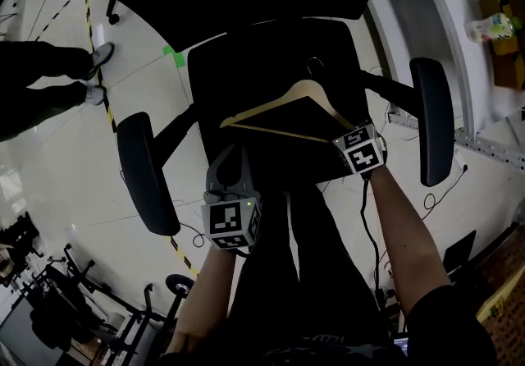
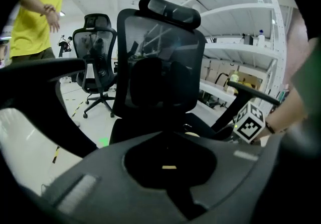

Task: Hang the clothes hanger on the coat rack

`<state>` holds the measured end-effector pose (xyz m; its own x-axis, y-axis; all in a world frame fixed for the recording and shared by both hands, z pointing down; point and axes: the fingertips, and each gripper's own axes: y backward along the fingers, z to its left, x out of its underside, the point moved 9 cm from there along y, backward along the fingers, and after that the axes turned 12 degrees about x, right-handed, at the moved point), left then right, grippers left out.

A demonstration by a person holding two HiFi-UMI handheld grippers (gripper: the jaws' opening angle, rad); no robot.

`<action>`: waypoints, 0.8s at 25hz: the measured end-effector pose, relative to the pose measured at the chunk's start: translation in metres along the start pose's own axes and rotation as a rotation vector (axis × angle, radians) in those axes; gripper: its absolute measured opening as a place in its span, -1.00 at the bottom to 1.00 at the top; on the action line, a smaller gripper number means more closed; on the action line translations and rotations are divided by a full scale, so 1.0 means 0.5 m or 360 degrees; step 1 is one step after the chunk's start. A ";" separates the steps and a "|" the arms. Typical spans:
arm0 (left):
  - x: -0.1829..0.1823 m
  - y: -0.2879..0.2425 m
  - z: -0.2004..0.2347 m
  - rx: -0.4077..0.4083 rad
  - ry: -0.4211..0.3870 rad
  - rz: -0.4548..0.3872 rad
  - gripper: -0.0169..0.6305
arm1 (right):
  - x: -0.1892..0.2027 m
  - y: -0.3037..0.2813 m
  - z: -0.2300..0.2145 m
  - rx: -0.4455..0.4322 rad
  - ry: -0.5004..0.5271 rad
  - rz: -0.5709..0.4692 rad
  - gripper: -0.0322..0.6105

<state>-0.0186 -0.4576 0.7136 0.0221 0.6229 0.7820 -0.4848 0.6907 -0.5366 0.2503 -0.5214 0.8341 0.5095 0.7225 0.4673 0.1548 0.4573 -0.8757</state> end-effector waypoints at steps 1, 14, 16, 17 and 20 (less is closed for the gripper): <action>0.006 -0.003 0.003 -0.0008 0.0016 0.0004 -0.93 | -0.003 -0.012 0.001 0.0004 0.0025 0.0017 -0.27; 0.042 -0.017 0.012 -0.0037 0.0115 0.0049 -0.93 | -0.008 -0.064 0.008 0.0182 0.0181 0.0154 -0.27; 0.045 -0.020 0.014 -0.0045 0.0122 0.0050 -0.93 | -0.009 -0.066 0.007 0.0183 0.0189 0.0166 -0.28; 0.046 -0.022 0.015 -0.0048 0.0124 0.0051 -0.93 | -0.010 -0.066 0.007 0.0189 0.0195 0.0176 -0.29; 0.049 -0.026 0.014 -0.0053 0.0133 0.0050 -0.93 | -0.014 -0.065 0.012 0.0207 0.0214 0.0195 -0.34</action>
<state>-0.0178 -0.4539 0.7420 0.0812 0.6720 0.7361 -0.4569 0.6815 -0.5717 0.2366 -0.5385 0.8601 0.6275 0.7052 0.3302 -0.0217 0.4397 -0.8979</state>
